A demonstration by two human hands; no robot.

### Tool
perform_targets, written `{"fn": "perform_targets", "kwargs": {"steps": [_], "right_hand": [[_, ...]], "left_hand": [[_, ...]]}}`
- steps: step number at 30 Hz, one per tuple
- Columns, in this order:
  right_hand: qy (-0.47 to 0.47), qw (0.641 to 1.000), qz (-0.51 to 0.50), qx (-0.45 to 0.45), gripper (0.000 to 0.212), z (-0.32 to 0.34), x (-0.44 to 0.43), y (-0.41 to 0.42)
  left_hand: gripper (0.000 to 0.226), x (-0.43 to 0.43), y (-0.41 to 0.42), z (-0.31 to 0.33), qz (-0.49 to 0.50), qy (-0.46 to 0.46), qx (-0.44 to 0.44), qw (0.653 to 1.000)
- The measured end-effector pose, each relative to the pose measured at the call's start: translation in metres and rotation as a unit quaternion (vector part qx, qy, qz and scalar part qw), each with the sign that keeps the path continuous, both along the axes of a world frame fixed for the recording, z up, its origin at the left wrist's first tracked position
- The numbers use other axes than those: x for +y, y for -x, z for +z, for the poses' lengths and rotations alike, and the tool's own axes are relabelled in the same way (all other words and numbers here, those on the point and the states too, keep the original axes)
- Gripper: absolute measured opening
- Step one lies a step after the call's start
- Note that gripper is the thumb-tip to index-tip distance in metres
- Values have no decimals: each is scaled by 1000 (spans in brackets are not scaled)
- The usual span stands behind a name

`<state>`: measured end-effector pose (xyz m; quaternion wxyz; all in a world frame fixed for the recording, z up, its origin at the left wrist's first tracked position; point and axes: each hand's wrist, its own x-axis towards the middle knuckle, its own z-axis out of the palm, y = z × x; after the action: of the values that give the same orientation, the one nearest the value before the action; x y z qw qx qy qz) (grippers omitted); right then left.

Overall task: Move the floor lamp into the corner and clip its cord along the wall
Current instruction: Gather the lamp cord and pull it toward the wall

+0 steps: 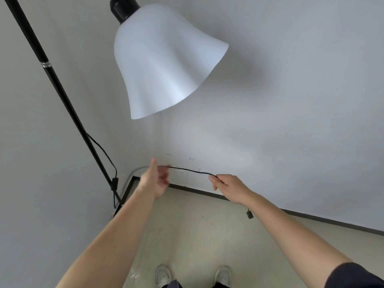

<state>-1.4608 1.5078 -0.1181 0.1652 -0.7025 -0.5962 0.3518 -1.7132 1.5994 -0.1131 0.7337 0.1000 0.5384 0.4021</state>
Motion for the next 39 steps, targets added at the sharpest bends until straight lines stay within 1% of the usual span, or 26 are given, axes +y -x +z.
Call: {"fn": "perform_targets", "kwargs": {"steps": [2,3,4,6,8,12,15,17,19,20,23,25,27,29,32,35,39], "right_hand": [[2,999,34,3,56,7,4,12],[5,999,49,2,56,10,4,16],[9,998,59,1,55,13,4,18],[17,998,61,4,53,18,2,15],[19,999,43,16,51,22,-2,5],[7,1000,21,-1,50,27,-8,-11],[4,1000,5,-5,51,25,-12,-14],[3,1000,5,-26,52,25,-10,-11],[-1,999,-13,-31,53,25,-7,-7],[-5,999,-23,-25,52,26,-5,-5],[-6,999,-33,7,50,26,0,9],[10,999,-22,21,48,21,1,22],[21,999,-14,22,49,13,-1,31],[26,999,-18,14,50,4,-3,35],[23,999,-38,0,49,-10,-5,33],[31,998,-56,-19,47,-27,-9,19],[53,995,-81,-21,46,-64,-9,-11]], "left_hand": [[46,-23,-31,-2,-96,11,-49,994],[42,-31,-42,-2,-119,12,-64,991],[36,-35,-50,-1,-121,7,-69,990],[29,-30,-53,5,-72,-21,-55,996],[31,-10,-44,11,1,-40,-16,999],[30,27,-3,16,97,-28,42,994],[31,40,16,19,112,-26,61,991],[30,39,19,18,114,-38,54,991],[30,31,14,15,90,-36,30,995],[30,25,9,13,55,-25,11,998],[37,5,-11,1,-103,13,-39,994],[40,-5,-24,-9,-172,32,-51,983],[31,-6,-28,-17,-165,51,-51,984],[18,2,-29,-26,-125,42,-17,991],[9,13,-31,-39,-99,28,16,995],[8,23,-34,-53,-95,31,28,995],[19,42,-39,-76,-76,28,15,997]]}}
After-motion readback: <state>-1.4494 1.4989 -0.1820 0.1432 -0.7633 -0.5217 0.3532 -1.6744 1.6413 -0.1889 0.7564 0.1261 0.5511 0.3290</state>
